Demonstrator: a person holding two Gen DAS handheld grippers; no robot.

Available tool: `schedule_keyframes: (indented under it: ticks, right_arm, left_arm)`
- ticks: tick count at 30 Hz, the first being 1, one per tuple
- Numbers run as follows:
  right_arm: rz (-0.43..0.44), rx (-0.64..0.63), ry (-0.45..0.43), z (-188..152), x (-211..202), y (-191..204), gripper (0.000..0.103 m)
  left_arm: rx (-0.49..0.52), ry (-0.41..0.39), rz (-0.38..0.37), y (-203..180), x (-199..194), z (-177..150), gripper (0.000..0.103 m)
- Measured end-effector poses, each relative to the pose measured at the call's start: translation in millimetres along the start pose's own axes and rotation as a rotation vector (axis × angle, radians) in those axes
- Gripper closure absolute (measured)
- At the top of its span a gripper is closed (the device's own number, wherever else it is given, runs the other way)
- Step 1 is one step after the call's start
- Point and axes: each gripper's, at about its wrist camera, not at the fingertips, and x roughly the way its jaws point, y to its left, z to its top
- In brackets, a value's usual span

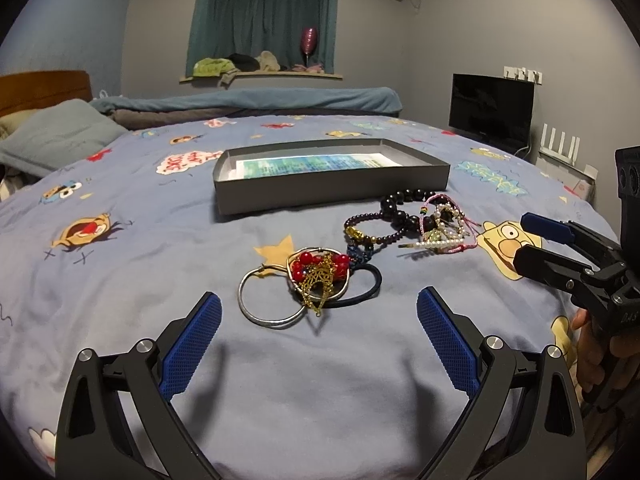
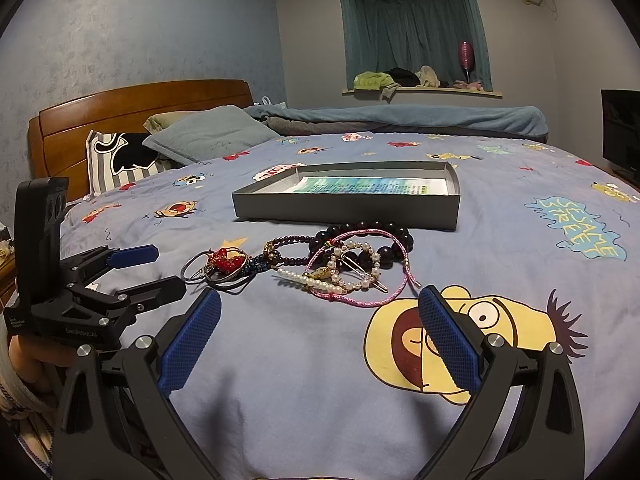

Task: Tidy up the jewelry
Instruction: 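Grasp the red-beaded gold ornament with the left tool while the right tool grasps the pearl ring hair clip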

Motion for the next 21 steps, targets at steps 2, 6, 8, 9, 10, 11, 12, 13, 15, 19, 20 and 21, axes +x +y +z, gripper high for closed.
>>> schedule_keyframes:
  ticks: [2, 6, 8, 9, 10, 11, 12, 13, 15, 19, 20, 21]
  right_arm:
    - [0.001, 0.003, 0.001, 0, 0, -1, 0.006]
    - [0.011, 0.011, -0.001, 1, 0, -3, 0.006]
    - [0.013, 0.012, 0.000, 1, 0, -3, 0.006]
    - [0.014, 0.013, 0.001, 1, 0, -4, 0.006]
    - [0.014, 0.014, 0.002, 2, 0, -4, 0.006]
    - [0.012, 0.013, 0.001, 2, 1, -4, 0.006]
    - [0.006, 0.007, 0.000, 3, 1, -4, 0.006]
    - [-0.001, 0.001, -0.002, 3, 1, -4, 0.006]
    - [-0.005, -0.002, -0.006, 4, 1, -3, 0.006]
    - [-0.017, -0.004, -0.009, 6, 2, -4, 0.006]
    - [-0.019, -0.004, -0.009, 7, 2, -5, 0.006]
    - [-0.023, -0.005, -0.008, 7, 3, -5, 0.006]
  left_arm:
    - [0.000, 0.000, -0.004, 0, 0, 0, 0.006]
    - [0.008, 0.001, -0.009, -2, 1, 0, 0.006]
    - [0.011, -0.002, -0.018, -2, 1, 0, 0.007]
    - [0.015, -0.003, -0.020, -3, 1, 0, 0.010]
    - [0.020, -0.001, -0.022, -4, 1, 0, 0.017]
    - [0.023, 0.004, -0.025, -4, 3, 1, 0.020]
    - [0.024, 0.010, -0.029, -4, 4, 1, 0.026]
    - [0.028, 0.018, -0.036, -5, 7, 2, 0.034]
    - [0.037, 0.031, -0.041, -6, 11, 2, 0.042]
    - [0.060, 0.034, -0.036, -8, 17, 7, 0.052]
    - [0.064, 0.034, -0.032, -8, 19, 8, 0.053]
    - [0.068, 0.037, -0.029, -8, 22, 9, 0.059]
